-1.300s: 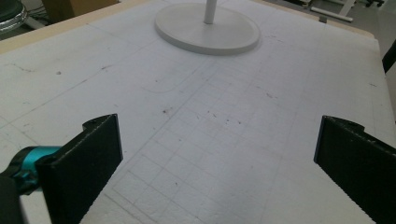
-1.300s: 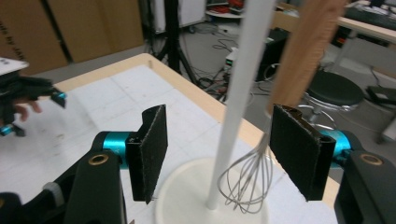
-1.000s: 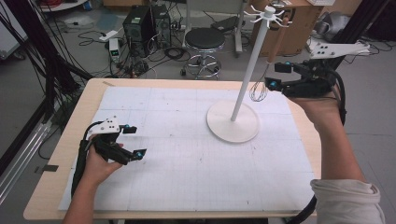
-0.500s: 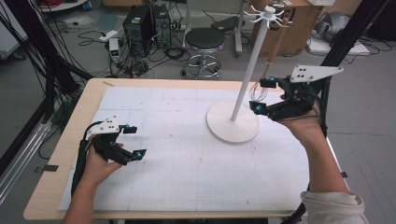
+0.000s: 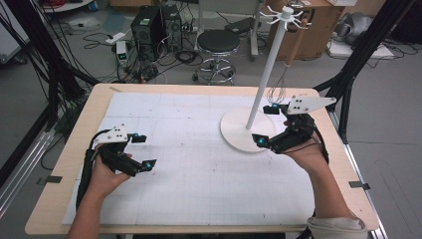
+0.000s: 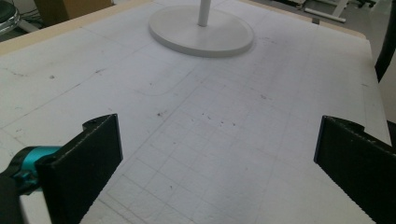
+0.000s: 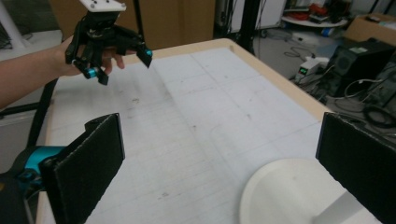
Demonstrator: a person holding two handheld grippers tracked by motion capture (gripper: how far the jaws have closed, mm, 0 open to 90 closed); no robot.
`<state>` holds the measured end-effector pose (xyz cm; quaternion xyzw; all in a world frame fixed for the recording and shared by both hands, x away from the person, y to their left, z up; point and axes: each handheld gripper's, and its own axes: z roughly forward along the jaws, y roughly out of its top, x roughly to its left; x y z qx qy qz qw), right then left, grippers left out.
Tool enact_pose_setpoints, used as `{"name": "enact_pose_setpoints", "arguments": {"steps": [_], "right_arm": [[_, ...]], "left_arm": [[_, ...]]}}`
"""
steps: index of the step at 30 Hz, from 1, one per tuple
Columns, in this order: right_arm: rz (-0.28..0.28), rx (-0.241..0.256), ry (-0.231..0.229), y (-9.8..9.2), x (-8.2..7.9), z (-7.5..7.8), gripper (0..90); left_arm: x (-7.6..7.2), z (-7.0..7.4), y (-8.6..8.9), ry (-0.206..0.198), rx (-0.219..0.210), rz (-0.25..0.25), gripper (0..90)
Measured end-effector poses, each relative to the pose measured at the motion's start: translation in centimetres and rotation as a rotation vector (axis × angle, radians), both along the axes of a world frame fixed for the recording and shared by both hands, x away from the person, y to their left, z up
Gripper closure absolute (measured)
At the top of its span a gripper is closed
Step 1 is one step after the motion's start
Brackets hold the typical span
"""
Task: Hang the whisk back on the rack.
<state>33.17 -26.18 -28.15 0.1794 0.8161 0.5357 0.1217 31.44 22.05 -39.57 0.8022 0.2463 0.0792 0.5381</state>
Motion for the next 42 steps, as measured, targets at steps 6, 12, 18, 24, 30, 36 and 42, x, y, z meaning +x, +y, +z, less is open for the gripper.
{"name": "enact_pose_setpoints", "arguments": {"steps": [6, 12, 18, 24, 30, 36, 42], "right_arm": [[0.020, 0.016, 0.033, 0.1, -0.3, -2.3, 0.1], [0.000, 0.029, 0.060, -0.5, -0.5, -4.6, 0.1], [-0.021, 0.046, 0.083, -1.0, -0.9, -6.8, 0.1], [-0.044, 0.034, 0.093, -1.2, -1.3, -7.4, 0.1], [-0.046, 0.015, 0.092, -0.4, -1.4, -8.3, 0.1], [-0.059, 0.071, 0.110, -0.9, -1.4, -10.1, 0.2], [-0.075, 0.063, 0.118, -1.3, -1.4, -10.3, 0.2]], "left_arm": [[0.0, 0.0, 0.0, -0.003, -0.002, -0.004, 1.6], [-0.1, 0.0, -0.1, -0.004, -0.003, -0.007, 1.6], [-0.1, 0.0, -0.3, -0.001, -0.018, -0.017, 1.6], [-0.2, 0.0, -0.5, -0.002, -0.017, -0.029, 1.6], [-0.3, -0.1, -0.5, 0.001, -0.017, -0.035, 1.6], [-0.3, -0.2, -0.7, 0.009, -0.014, -0.041, 1.6], [-0.3, -0.4, -0.8, 0.011, -0.006, -0.042, 1.6]]}}
